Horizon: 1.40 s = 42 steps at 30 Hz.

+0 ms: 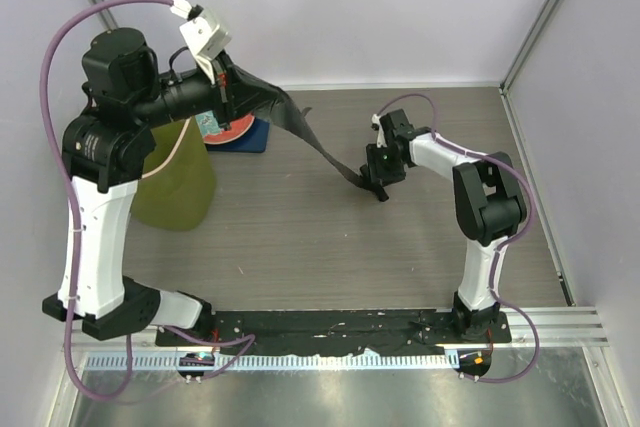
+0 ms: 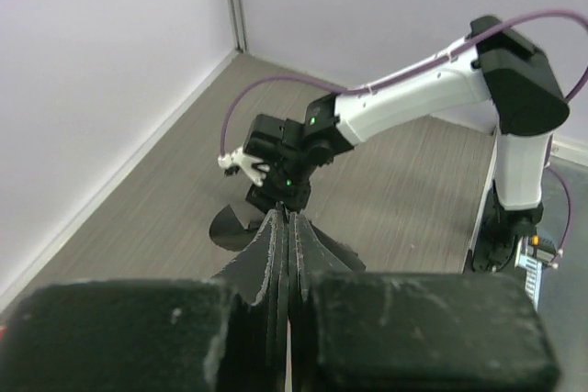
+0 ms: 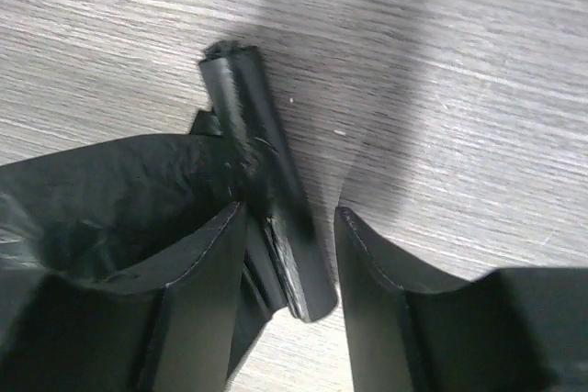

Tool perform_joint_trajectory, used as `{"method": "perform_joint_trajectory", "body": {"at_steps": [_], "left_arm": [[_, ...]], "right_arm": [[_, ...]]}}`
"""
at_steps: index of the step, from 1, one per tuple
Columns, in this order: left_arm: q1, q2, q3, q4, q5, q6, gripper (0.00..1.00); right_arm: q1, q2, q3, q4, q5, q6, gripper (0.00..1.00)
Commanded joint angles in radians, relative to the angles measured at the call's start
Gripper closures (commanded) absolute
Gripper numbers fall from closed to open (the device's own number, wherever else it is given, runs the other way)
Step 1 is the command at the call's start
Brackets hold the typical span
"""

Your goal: Put the trash bags into the trash bin

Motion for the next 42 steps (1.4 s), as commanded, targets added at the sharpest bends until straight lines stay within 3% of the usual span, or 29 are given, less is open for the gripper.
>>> {"method": "perform_joint_trajectory", "body": {"at_steps": [1,8,14,21,24,25,28,30,31,36,42], "left_arm": [[0.008,-0.078,-0.097,-0.018,-0.069,0.04,1.0],[0.009,-0.214,-0.433,-0.059,-0.136,0.071,1.0],[0.009,-0.285,-0.808,-0.082,-0.152,0.185,1.0],[0.009,-0.272,-0.962,-0.047,-0.183,0.253,1.0],[0.009,-0.27,-0.973,0.013,-0.136,0.233,0.72],[0.008,-0.27,-0.973,0.037,-0.131,0.21,0.46],[0.011,-0.272,-0.959,0.132,-0.097,0.172,0.28],[0.011,-0.282,-0.969,0.238,-0.039,0.163,0.27],[0.011,-0.296,-0.984,0.292,-0.015,0.172,0.04],[0.006,-0.39,-1.163,0.718,0.088,0.155,0.0],[-0.089,-0.171,-1.039,0.745,0.2,0.107,0.01]], "right_arm": [[0.006,0.022,0.007,0.033,0.038,-0.023,0.57],[0.002,-0.003,0.001,0.039,-0.064,-0.061,0.97],[-0.038,-0.133,0.028,0.051,-0.156,-0.129,0.99],[-0.051,-0.36,0.018,0.022,-0.203,-0.38,0.99],[-0.051,-0.472,-0.005,0.013,-0.283,-0.468,0.99],[-0.051,-0.525,-0.01,0.006,-0.326,-0.488,0.99],[-0.051,-0.602,0.007,-0.048,-0.419,-0.552,0.99],[-0.051,-0.629,0.028,-0.117,-0.456,-0.595,0.99],[-0.051,-0.639,0.054,-0.139,-0.476,-0.604,0.99],[-0.049,-0.687,0.122,-0.287,-0.616,-0.655,0.99],[-0.029,-0.745,0.119,-0.298,-0.729,-0.608,0.99]]}}
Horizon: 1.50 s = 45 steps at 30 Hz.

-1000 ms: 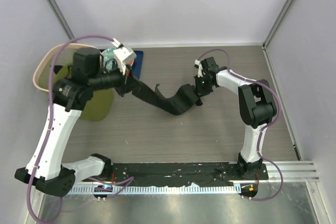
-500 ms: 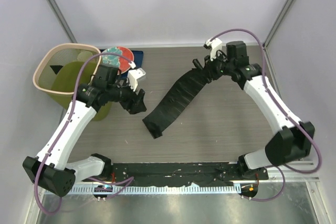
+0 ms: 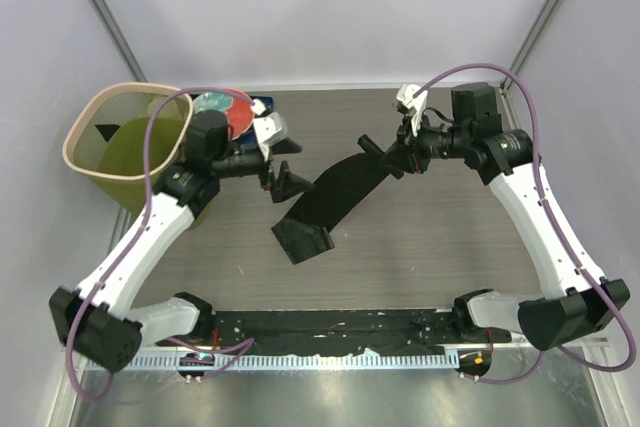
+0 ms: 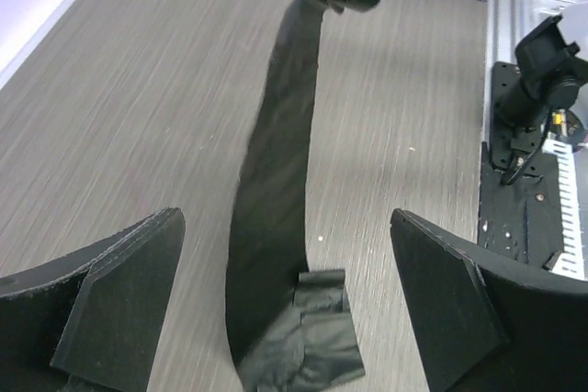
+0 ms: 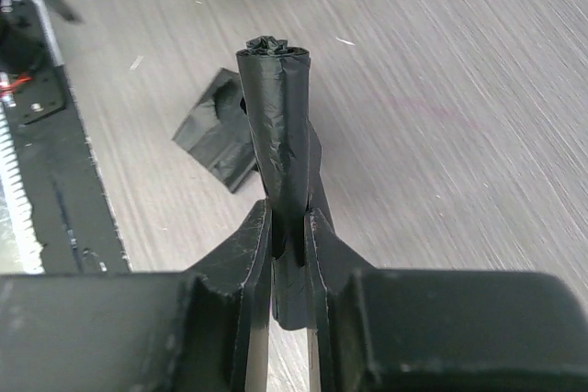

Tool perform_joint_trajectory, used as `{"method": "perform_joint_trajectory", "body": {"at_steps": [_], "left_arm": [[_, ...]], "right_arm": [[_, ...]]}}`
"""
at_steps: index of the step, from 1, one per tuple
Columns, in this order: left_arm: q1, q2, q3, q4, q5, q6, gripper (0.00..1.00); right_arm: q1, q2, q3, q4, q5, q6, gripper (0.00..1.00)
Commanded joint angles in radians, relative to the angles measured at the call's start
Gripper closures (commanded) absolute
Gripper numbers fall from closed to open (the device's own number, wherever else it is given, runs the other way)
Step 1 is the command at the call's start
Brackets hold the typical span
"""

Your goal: Put the trash bags into the trash bin

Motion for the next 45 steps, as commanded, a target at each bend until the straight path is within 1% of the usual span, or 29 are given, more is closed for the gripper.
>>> {"method": "perform_joint_trajectory", "body": {"at_steps": [1,5,7,9,10,11,12,13,14,16,17,19,20,21,22,23,24,26,30,31,33,36,37,38,39,41,42,45], "left_arm": [[-0.072,0.15,0.104,0.183,0.108,-0.047,0.0],[-0.158,0.215,0.098,0.3,0.074,-0.07,0.0],[-0.186,0.241,0.096,0.34,0.083,-0.072,0.0],[-0.209,0.261,0.089,0.391,0.114,-0.105,0.0],[-0.222,0.267,0.082,0.432,0.141,-0.122,0.02],[-0.229,0.274,0.084,0.434,0.152,-0.141,0.06],[-0.235,0.284,0.084,0.432,0.161,-0.148,0.15],[-0.244,0.296,0.081,0.429,0.173,-0.156,0.19],[-0.247,0.301,0.076,0.429,0.174,-0.167,0.29],[-0.25,0.304,0.059,0.429,0.172,-0.174,0.43],[-0.252,0.305,0.059,0.414,0.183,-0.173,0.6],[-0.252,0.304,0.053,0.35,0.197,-0.17,0.78],[-0.252,0.296,0.043,0.334,0.197,-0.165,0.84],[-0.253,0.291,0.033,0.323,0.194,-0.155,0.85],[-0.252,0.285,0.012,0.317,0.183,-0.151,0.9],[-0.253,0.279,0.001,0.317,0.158,-0.151,1.0],[-0.253,0.276,-0.016,0.317,0.145,-0.154,1.0],[-0.253,0.265,-0.04,0.317,0.131,-0.159,1.0],[-0.252,0.244,-0.123,0.317,0.137,-0.177,1.0],[-0.253,0.238,-0.137,0.317,0.152,-0.182,1.0],[-0.253,0.212,-0.186,0.326,0.155,-0.179,1.0],[-0.252,0.189,-0.235,0.337,0.16,-0.184,1.0],[-0.253,0.187,-0.24,0.336,0.155,-0.209,1.0],[-0.253,0.187,-0.243,0.331,0.154,-0.205,1.0],[-0.253,0.186,-0.244,0.319,0.149,-0.204,1.0],[-0.253,0.178,-0.254,0.317,0.146,-0.201,1.0],[-0.252,0.176,-0.257,0.288,0.144,-0.197,1.0],[-0.252,0.176,-0.248,0.241,0.146,-0.193,1.0]], "right_arm": [[0.027,-0.067,0.038,-0.016,-0.142,0.041,0.99],[0.047,-0.079,0.014,0.032,-0.188,0.133,0.99],[0.05,-0.087,-0.023,0.069,-0.218,0.199,0.99],[0.054,-0.085,-0.058,0.108,-0.248,0.233,0.99],[0.057,-0.081,-0.067,0.119,-0.26,0.245,0.99],[0.057,-0.079,-0.076,0.138,-0.268,0.273,0.99],[0.057,-0.079,-0.093,0.149,-0.277,0.283,0.99],[0.056,-0.08,-0.1,0.163,-0.293,0.291,0.99],[0.057,-0.082,-0.103,0.169,-0.3,0.303,0.99],[0.056,-0.091,-0.116,0.194,-0.307,0.323,0.99],[0.057,-0.094,-0.121,0.203,-0.307,0.345,0.99],[0.057,-0.1,-0.127,0.224,-0.31,0.357,0.99],[0.056,-0.108,-0.13,0.24,-0.32,0.375,0.99],[0.057,-0.111,-0.139,0.263,-0.327,0.421,0.99],[0.057,-0.116,-0.146,0.316,-0.333,0.443,0.99],[0.057,-0.122,-0.149,0.342,-0.343,0.484,0.99],[0.056,-0.125,-0.155,0.368,-0.343,0.542,0.99],[0.056,-0.127,-0.153,0.422,-0.343,0.579,0.99],[0.039,-0.128,-0.152,0.503,-0.36,0.694,0.99],[0.028,-0.13,-0.156,0.548,-0.36,0.749,0.99],[0.007,-0.133,-0.17,0.591,-0.368,0.791,0.99],[-0.042,-0.131,-0.19,0.721,-0.389,0.921,0.99],[-0.055,-0.122,-0.198,0.8,-0.399,0.996,0.99],[-0.068,-0.12,-0.204,0.85,-0.402,1.033,0.99],[-0.073,-0.117,-0.218,0.905,-0.403,1.058,0.99],[-0.081,-0.113,-0.239,0.95,-0.406,1.119,0.99],[-0.085,-0.111,-0.242,0.973,-0.408,1.129,0.99],[-0.088,-0.111,-0.264,0.975,-0.403,1.118,0.99]]}}
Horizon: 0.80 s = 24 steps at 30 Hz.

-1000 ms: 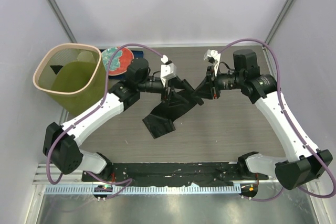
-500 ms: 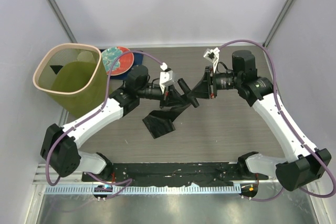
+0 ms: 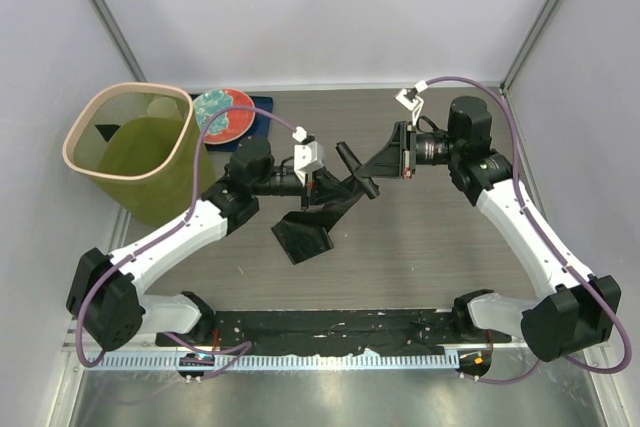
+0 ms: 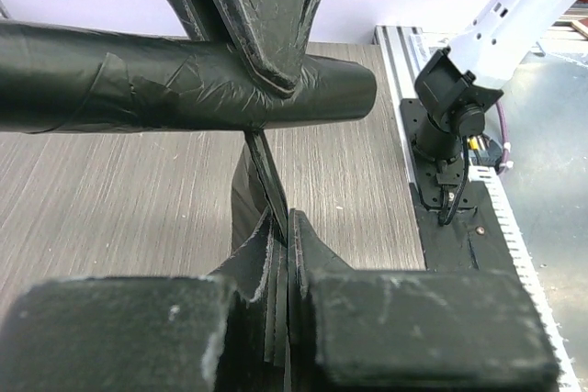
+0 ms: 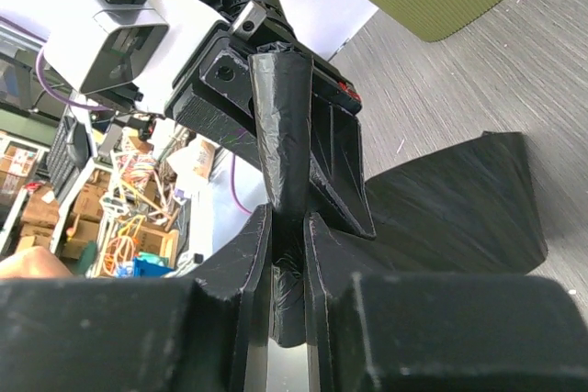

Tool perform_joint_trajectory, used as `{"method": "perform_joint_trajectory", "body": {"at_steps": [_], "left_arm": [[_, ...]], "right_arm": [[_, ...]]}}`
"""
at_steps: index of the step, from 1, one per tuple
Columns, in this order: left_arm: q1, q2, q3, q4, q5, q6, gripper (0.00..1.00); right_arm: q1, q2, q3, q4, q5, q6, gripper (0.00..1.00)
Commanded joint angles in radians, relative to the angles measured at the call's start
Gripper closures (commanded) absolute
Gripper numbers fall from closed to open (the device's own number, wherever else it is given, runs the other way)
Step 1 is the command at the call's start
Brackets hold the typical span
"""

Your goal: Put the trash bags into the trash bin

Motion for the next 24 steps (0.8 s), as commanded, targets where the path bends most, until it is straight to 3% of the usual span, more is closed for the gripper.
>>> {"method": "perform_joint_trajectory", "body": {"at_steps": [1,6,7,8,10,13,15,16,18,19,24], "left_arm": [[0.005,0.005,-0.068,-0.33,0.079,-0.011,1.0],[0.011,-0.001,-0.018,-0.336,0.116,-0.067,0.96],[0.011,-0.005,-0.016,-0.335,0.12,-0.074,0.67],[0.014,-0.014,0.001,-0.374,0.116,-0.063,0.52],[0.034,-0.035,0.019,-0.424,0.097,-0.016,0.33],[0.111,-0.074,0.061,-0.511,0.126,0.0,0.25],[0.154,-0.081,0.081,-0.459,0.142,-0.116,0.21],[0.163,-0.084,0.067,-0.33,0.139,-0.294,0.2],[0.168,-0.092,0.035,-0.143,0.114,-0.472,0.15],[0.166,-0.092,0.009,0.012,0.088,-0.637,0.14],[0.157,-0.026,0.009,0.28,0.048,-0.948,0.14]], "right_arm": [[-0.08,-0.039,0.038,0.309,0.045,0.078,0.99],[-0.043,-0.036,0.033,-0.034,0.088,-0.277,0.99],[-0.039,-0.036,0.025,-0.055,0.087,-0.307,0.99],[-0.037,-0.04,0.016,-0.072,0.084,-0.33,0.99],[-0.031,-0.048,0.022,-0.159,0.088,-0.436,0.99],[-0.028,-0.062,0.044,-0.267,0.098,-0.555,0.99],[-0.017,-0.08,0.042,-0.299,0.113,-0.574,0.99],[-0.002,-0.086,0.039,-0.301,0.116,-0.609,0.99],[0.017,-0.089,0.036,-0.299,0.125,-0.612,0.99],[0.036,-0.089,0.036,-0.299,0.128,-0.614,0.99],[0.073,-0.095,0.045,-0.294,0.141,-0.595,0.99]]}}
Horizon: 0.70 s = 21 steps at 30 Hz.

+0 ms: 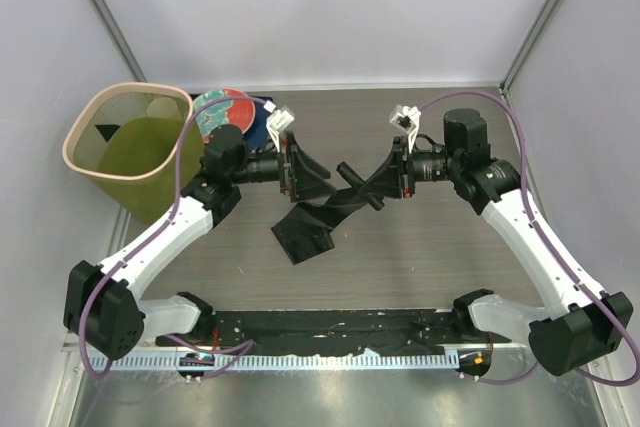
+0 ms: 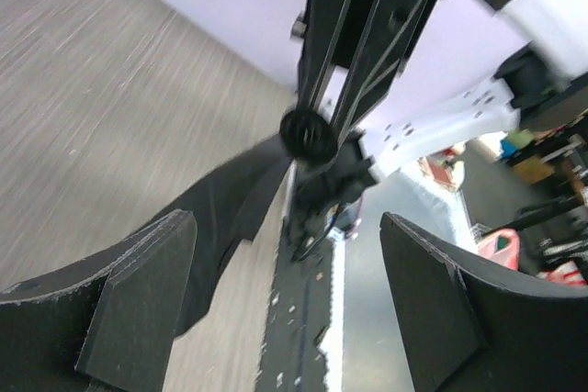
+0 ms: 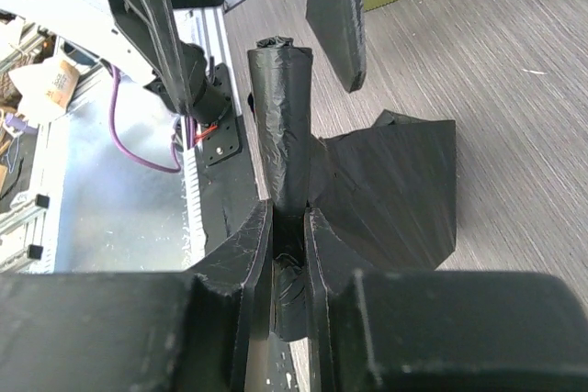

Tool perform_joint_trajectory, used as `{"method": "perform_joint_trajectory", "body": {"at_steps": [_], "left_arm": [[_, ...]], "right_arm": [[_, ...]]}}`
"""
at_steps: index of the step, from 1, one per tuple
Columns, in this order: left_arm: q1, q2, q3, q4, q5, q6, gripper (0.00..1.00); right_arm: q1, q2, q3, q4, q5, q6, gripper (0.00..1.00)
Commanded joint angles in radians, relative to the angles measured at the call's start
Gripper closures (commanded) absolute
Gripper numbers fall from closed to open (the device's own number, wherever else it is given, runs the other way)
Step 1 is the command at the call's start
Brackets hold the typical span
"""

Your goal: Put the trash bags into the trash bin

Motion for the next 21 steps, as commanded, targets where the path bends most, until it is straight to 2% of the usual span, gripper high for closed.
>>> {"method": "perform_joint_trajectory", "body": {"at_steps": [1,8,14,17,19,21], "left_arm": [[-0.008,0.036,-0.006,0.404,-0.036,-0.401,0.14],[-0.055,0.053,0.013,0.469,-0.075,-0.446,0.2],[-0.08,0.075,0.025,0.47,-0.115,-0.452,0.35],[-0.08,0.081,0.031,0.469,-0.129,-0.457,0.59],[-0.08,0.082,0.031,0.481,-0.129,-0.469,0.68],[-0.08,0.082,0.028,0.487,-0.13,-0.477,0.89]], "right_arm": [[0.025,-0.03,0.044,0.007,0.012,-0.022,0.99],[0.045,-0.028,0.033,0.111,-0.011,0.089,0.99],[0.053,-0.027,0.017,0.188,-0.051,0.192,0.99],[0.059,-0.025,0.012,0.188,-0.056,0.195,0.99],[0.059,-0.025,0.01,0.186,-0.056,0.193,0.99],[0.059,-0.024,0.01,0.178,-0.044,0.192,0.99]]}}
